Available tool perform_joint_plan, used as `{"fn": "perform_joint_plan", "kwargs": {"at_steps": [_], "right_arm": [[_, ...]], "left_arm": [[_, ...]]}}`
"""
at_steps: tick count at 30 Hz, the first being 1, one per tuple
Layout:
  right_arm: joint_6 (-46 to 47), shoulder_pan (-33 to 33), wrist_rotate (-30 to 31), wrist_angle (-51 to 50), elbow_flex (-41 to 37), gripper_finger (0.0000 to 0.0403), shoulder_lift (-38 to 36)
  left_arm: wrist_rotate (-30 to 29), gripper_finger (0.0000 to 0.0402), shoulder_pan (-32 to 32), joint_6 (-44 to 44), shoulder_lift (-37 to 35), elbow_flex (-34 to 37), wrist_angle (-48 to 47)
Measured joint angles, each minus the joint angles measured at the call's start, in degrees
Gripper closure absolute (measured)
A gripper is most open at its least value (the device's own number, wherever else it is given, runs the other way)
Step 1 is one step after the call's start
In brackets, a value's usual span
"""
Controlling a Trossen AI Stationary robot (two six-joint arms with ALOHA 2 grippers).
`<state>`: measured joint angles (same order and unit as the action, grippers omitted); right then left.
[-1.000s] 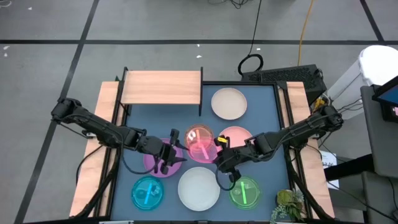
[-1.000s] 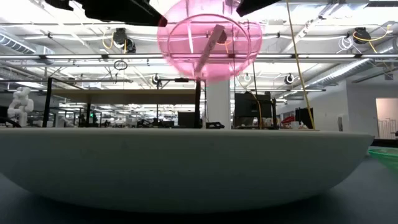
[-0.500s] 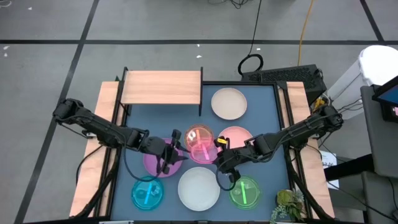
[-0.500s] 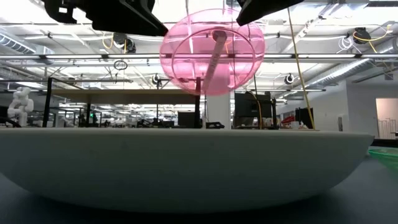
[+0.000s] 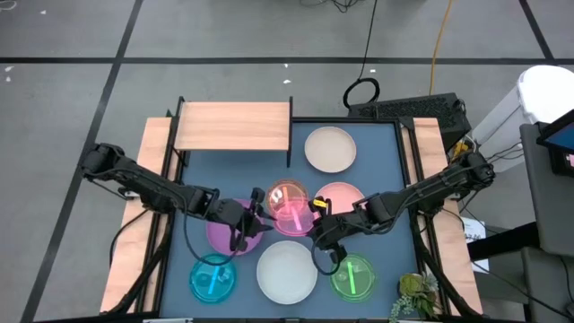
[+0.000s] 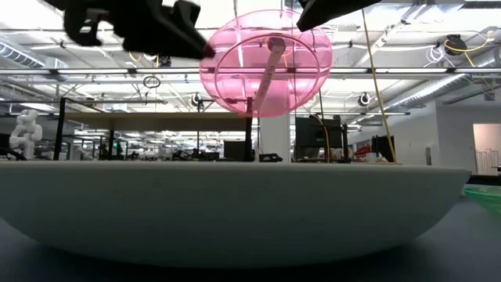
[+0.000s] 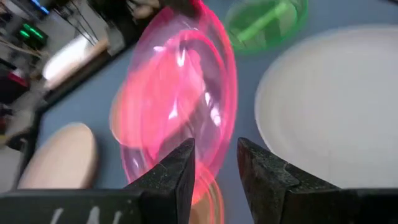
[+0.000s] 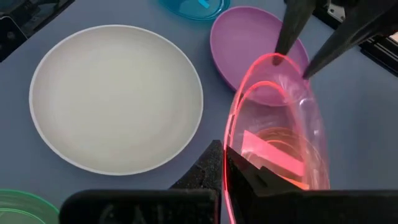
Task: Place and stack plates onto a shelf
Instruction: Put the light pink plate on the shelf
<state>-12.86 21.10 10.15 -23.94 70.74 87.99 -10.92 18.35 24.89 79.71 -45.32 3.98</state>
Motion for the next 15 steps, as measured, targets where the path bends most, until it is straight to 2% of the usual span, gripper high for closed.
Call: {"fn": "perform_joint_plan", "kwargs": {"at_steps": [15], "right_arm": [[-0.3, -0.1, 0.0, 0.5, 0.0, 0.0403, 0.0]], "left_arm": [[0.1, 0.0278, 0.0, 4.9, 0.4, 0.0, 0.9]]}}
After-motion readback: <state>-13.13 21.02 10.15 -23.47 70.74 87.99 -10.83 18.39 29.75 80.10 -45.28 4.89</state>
